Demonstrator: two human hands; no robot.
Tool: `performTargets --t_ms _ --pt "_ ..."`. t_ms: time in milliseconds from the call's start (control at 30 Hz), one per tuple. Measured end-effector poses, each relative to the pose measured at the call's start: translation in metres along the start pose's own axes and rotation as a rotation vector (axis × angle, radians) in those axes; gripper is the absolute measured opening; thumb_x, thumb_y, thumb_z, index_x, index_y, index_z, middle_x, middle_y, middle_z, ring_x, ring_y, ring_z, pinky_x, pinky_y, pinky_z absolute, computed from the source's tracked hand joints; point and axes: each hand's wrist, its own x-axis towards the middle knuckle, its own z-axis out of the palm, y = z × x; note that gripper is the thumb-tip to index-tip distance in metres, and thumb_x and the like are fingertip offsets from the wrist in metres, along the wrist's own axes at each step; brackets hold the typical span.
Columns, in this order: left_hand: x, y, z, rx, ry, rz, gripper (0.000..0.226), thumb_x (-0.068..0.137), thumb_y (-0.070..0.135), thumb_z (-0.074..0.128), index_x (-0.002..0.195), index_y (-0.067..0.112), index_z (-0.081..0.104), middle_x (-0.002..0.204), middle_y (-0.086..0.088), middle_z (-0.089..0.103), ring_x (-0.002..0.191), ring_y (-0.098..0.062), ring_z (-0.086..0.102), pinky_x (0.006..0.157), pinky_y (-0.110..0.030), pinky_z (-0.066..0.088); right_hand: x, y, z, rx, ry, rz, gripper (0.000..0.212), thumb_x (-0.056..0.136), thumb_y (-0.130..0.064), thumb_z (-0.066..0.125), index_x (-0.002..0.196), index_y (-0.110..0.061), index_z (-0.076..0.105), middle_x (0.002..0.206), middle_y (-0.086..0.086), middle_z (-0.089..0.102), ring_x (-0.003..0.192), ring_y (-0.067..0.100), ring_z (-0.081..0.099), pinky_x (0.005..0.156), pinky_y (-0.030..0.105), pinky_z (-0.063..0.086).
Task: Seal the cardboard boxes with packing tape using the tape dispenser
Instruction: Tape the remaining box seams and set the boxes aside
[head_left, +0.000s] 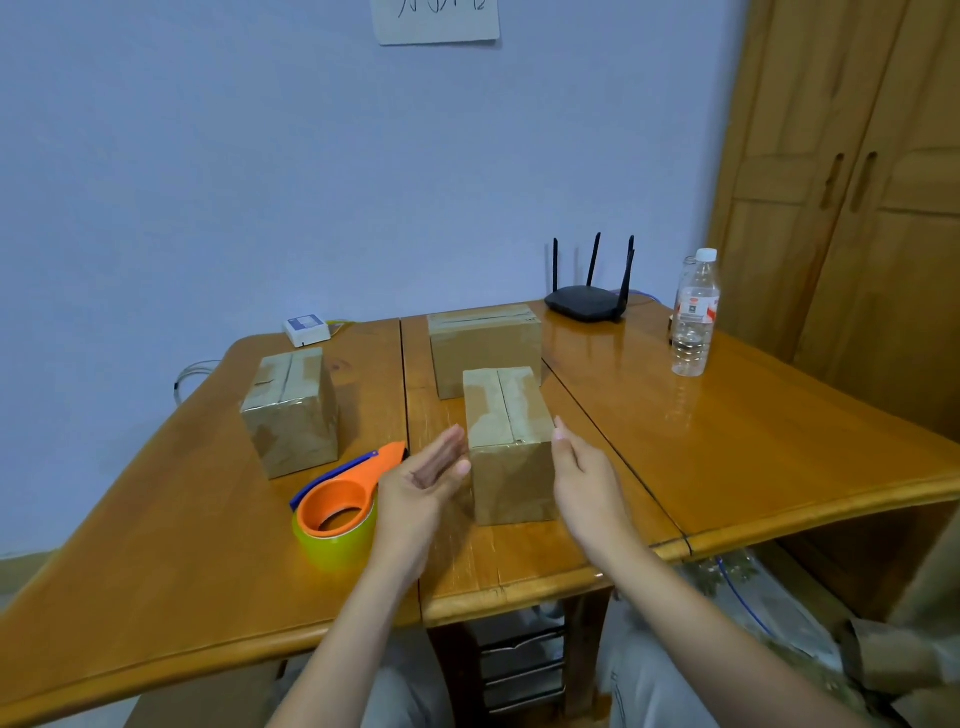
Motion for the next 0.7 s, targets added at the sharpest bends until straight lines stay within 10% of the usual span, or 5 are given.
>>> performTargets --t_ms 400,567,700 --pt "0.005 -0.007 0.020 -0.388 0.149 -0.308 0.021 0.088 0.004 0.068 0.108 0.006 0.073 0.117 0.002 0.073 0.113 -0.013 0.067 0.086 -0.026 0.054 0.006 0.006 0.004 -0.150 0.003 -0.026 0.072 0.097 -0.064 0.015 0.156 -0.027 0.034 0.115 -0.011 0.066 0.115 0.025 0.057 0.098 0.039 0.049" --pt "0.006 0.009 0.013 -0.144 0.118 -0.214 0.027 0.103 0.015 0.050 0.123 0.020 0.067 0.122 0.005 0.070 0.114 -0.014 0.064 0.090 -0.027 0.056 0.009 -0.004 0.006 -0.027 -0.017 0.084 0.064 0.105 -0.054 0.032 0.159 -0.022 0.026 0.155 -0.002 0.043 0.145 0.023 0.038 0.116 0.041 0.034" --pt "0.012 0.026 0.024 0.192 -0.019 -0.241 0.041 0.104 0.044 0.041 0.136 0.024 0.058 0.130 0.005 0.064 0.122 -0.013 0.057 0.106 -0.038 0.048 0.017 -0.014 0.016 0.083 -0.010 0.118 0.049 0.103 -0.052 0.041 0.139 -0.021 0.056 0.121 -0.005 0.067 0.111 0.016 0.062 0.085 0.031 0.053"
